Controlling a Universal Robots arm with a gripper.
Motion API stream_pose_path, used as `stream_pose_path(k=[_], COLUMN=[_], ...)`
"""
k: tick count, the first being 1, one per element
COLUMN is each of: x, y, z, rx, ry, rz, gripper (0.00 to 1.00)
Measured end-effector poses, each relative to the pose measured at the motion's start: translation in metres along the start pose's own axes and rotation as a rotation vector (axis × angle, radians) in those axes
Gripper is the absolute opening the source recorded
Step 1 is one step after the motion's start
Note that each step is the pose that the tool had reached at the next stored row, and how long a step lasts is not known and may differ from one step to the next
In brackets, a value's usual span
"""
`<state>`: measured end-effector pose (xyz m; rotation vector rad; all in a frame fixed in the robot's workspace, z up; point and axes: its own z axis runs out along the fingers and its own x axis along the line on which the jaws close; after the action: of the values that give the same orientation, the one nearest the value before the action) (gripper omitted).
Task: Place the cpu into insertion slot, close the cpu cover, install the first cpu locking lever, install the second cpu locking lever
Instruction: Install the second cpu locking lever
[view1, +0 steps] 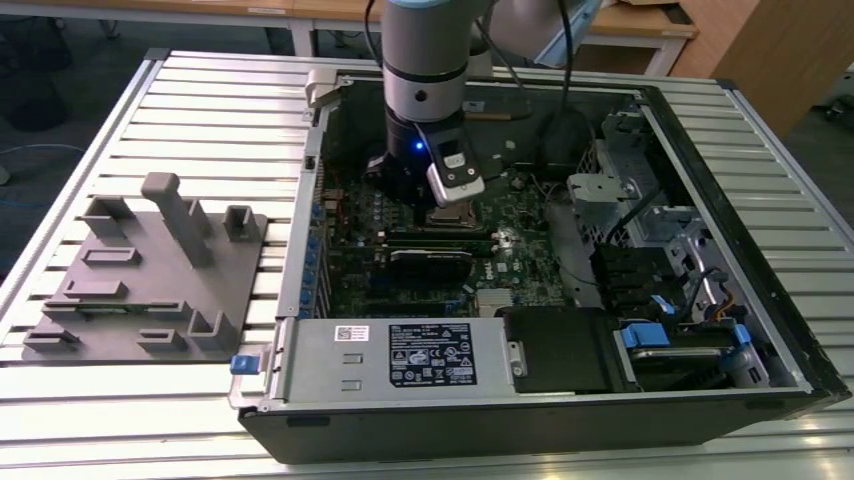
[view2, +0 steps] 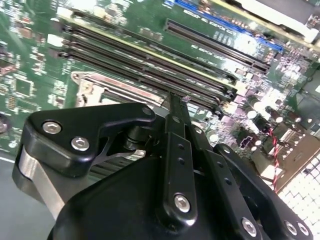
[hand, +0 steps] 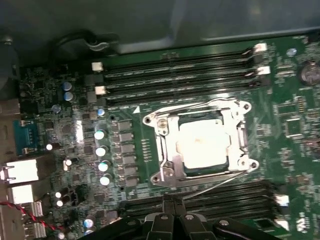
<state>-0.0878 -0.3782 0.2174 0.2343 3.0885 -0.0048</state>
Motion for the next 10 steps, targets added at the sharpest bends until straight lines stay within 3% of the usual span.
stream_pose_path(k=[6,10], x=[0.0033,0.0034], y=[-0.0005,-0.0004], z=[0.0092,0.0095], rx=[-0.0001,0.0], ry=[0.0,0.0001], rz=[0.0,0.0], gripper=[0.1,0.1])
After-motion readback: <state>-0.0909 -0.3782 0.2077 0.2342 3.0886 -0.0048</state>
